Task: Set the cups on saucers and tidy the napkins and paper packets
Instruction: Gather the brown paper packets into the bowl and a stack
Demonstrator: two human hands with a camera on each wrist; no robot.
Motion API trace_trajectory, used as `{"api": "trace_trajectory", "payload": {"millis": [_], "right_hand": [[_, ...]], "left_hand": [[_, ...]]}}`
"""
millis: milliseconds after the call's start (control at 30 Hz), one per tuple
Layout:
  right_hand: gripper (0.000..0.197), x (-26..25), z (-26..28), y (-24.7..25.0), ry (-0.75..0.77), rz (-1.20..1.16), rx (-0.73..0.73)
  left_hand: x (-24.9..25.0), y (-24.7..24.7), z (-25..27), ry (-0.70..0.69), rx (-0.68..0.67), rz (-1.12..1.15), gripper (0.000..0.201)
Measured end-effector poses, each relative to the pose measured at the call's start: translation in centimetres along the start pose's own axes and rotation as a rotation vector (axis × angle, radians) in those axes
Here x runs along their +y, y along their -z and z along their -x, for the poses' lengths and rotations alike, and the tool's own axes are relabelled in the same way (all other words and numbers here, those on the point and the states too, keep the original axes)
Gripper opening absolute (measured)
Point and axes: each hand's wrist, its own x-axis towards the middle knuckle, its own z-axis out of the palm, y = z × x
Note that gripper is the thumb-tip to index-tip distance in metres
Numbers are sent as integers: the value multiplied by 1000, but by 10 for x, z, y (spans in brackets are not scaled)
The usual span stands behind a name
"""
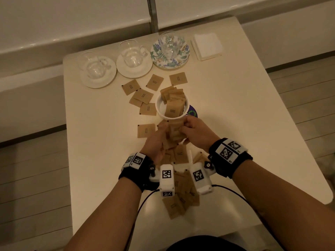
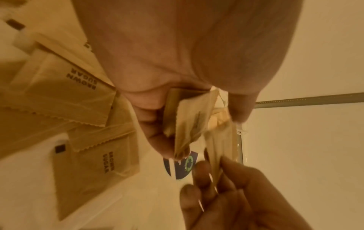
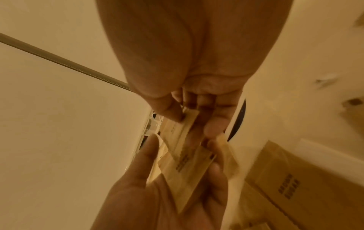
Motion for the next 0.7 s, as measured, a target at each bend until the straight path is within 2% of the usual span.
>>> {"api": "trace_trajectory", "payload": {"millis": [67,133,267,300,400,433,500,567,633,700], "right_hand": [[20,-2,0,7,47,60,29],[18,-5,-1,13,91,139,22],[10,-11,0,15,113,309,-78],[11,-11,0,16,100,326,-90],[37,-13,0,19,40,356,-109],[40,-13,-1,20,23,387,-128],[26,-14,-1,21,49,495,-159],[20,-16,0,19,130,544,-149],[19,-16,-1,16,208,461,-99],[22,-17,-1,13,252,327,-42]], "left_hand": [[0,4,0,-29,33,-39,23],[0,8,-1,-28,51,-54,19],[4,7,0,-7,74,-56,25],[5,6,-1,-29,80,-85,24],[8,6,-2,-168,117,-236,28],[8,5,-3,-216,138,-272,26],[9,4,-5,-256,146,-356,25],[9,3,-3,-203,99,-399,25],[9,1,1,-115,34,-342,24],[10,-1,5,-56,-40,-293,31]]}}
